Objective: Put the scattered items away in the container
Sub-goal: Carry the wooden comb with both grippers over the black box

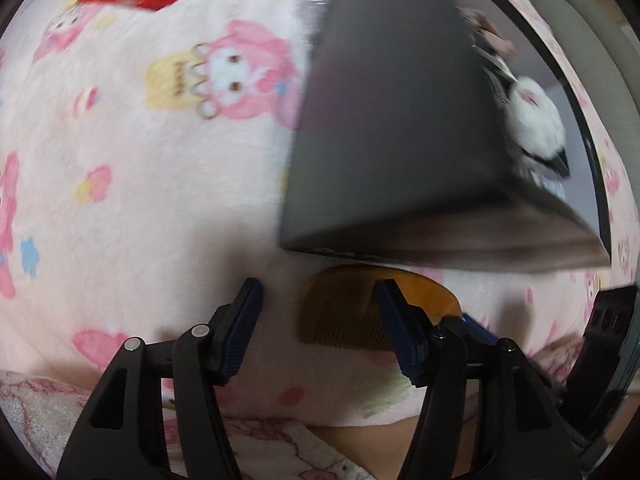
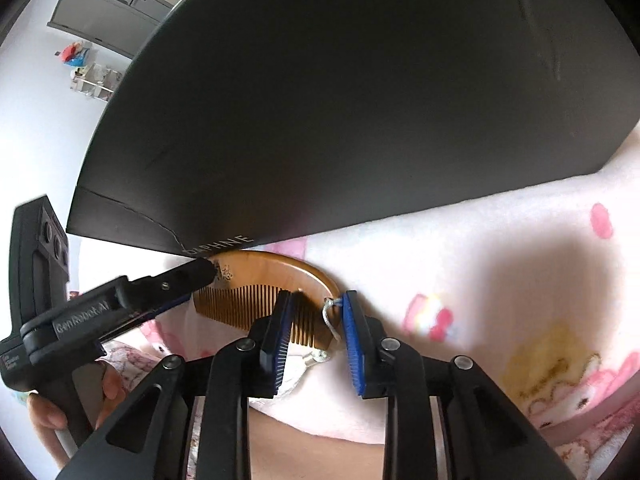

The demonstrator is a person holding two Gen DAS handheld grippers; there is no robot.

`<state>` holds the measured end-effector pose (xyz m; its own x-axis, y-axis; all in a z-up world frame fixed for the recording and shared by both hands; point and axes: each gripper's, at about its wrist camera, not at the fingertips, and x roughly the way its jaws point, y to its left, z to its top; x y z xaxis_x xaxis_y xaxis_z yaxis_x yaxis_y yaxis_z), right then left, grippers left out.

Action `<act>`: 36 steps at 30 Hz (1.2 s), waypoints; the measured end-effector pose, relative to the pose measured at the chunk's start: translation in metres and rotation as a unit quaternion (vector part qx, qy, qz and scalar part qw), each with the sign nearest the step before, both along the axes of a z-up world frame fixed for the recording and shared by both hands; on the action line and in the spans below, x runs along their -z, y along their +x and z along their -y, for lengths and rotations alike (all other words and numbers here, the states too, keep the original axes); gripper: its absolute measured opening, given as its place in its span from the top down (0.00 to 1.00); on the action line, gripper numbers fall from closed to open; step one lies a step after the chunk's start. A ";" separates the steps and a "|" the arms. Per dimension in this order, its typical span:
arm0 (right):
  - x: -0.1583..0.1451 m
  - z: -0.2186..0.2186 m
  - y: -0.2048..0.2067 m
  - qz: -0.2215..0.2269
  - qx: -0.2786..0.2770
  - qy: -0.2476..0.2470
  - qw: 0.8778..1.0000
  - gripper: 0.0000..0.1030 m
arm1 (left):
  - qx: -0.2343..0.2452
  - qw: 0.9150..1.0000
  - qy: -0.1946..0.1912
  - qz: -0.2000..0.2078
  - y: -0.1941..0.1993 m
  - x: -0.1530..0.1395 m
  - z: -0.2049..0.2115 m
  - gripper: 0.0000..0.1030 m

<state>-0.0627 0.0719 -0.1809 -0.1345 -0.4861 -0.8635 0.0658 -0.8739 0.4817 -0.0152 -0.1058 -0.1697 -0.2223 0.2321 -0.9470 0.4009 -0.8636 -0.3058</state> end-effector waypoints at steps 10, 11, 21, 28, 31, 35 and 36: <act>0.000 -0.004 -0.006 0.000 0.011 0.021 1.000 0.73 | 0.040 0.999 0.029 0.001 0.004 -0.003 -0.010 0.54; 0.001 -0.003 -0.007 -0.001 0.012 0.022 1.000 0.73 | 0.035 0.999 0.030 0.007 0.004 -0.002 -0.009 0.54; -0.006 -0.004 -0.011 -0.012 0.004 -0.004 1.000 0.70 | 0.068 0.997 0.040 -0.016 0.011 -0.017 -0.013 0.50; -0.032 -0.010 -0.011 -0.050 -0.003 -0.011 0.999 0.70 | 0.092 0.992 0.052 -0.070 0.025 -0.044 -0.016 0.50; -0.046 -0.022 -0.010 -0.070 -0.004 -0.013 0.997 0.70 | 0.096 0.989 0.059 -0.097 0.031 -0.062 -0.016 0.50; -0.061 -0.040 -0.010 -0.089 -0.010 -0.026 0.996 0.70 | 0.090 0.986 0.059 -0.124 0.038 -0.091 -0.018 0.50; -0.063 -0.042 -0.010 -0.094 -0.010 -0.029 0.995 0.70 | 0.091 0.986 0.056 -0.130 0.039 -0.099 -0.020 0.50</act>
<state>-0.0727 0.1136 -0.1182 -0.2807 -0.5388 -0.7943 0.1768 -0.8424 0.5090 0.0240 -0.0859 -0.0711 -0.4000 0.3897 -0.8295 0.1380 -0.8692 -0.4749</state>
